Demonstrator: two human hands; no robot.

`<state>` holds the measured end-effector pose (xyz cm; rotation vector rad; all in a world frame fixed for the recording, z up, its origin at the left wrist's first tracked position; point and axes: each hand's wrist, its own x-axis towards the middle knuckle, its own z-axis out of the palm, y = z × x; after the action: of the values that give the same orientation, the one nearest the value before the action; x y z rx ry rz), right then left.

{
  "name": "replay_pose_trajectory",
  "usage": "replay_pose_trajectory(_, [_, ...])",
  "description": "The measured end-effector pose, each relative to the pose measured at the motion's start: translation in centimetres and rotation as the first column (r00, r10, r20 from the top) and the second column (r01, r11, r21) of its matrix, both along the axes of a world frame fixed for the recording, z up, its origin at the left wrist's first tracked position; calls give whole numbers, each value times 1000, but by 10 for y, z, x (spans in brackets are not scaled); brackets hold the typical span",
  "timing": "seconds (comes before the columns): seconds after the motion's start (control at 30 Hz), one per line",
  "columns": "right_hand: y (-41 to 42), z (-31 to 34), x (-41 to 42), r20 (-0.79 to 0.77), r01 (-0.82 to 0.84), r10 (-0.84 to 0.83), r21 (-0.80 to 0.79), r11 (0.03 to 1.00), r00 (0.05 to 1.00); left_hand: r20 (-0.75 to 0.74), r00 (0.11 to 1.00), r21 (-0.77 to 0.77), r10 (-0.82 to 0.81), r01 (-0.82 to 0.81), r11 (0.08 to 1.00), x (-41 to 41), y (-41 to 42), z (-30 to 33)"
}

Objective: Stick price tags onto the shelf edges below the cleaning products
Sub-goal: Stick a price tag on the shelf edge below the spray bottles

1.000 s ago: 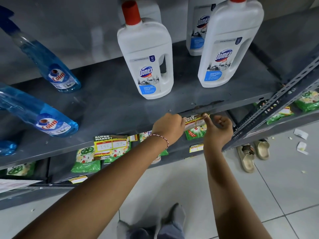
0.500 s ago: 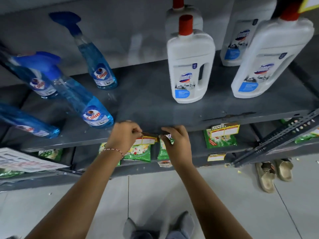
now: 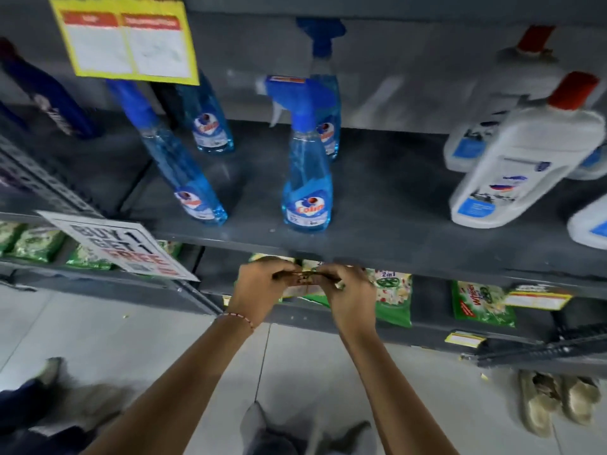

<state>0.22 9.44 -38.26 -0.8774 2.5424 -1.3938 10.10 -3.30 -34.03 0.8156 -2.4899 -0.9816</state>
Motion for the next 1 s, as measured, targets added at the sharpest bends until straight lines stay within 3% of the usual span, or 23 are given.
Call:
replay_pose_trajectory(0.13, [-58, 2, 27, -43, -57, 61, 98, 994, 997, 0, 971, 238, 238, -231, 943, 35, -49, 2])
replay_pose_trajectory(0.37, [-117, -9, 52, -172, 31, 0, 176, 984, 985, -1, 958, 193, 288, -282, 940, 46, -105, -13])
replay_pose_trajectory(0.6, [-131, -13, 62, -305, 214, -151, 185, 959, 940, -28, 975, 195, 218, -209, 958, 42, -123, -26])
replay_pose_trajectory(0.73, [-133, -10, 64, -322, 225, -162, 169, 960, 933, -14, 978, 130, 206, -203, 971, 42, -125, -28])
replay_pose_trajectory(1.0, [-121, -3, 53, -339, 324, -255, 166, 931, 906, 31, 981, -152, 190, -183, 971, 53, -133, -27])
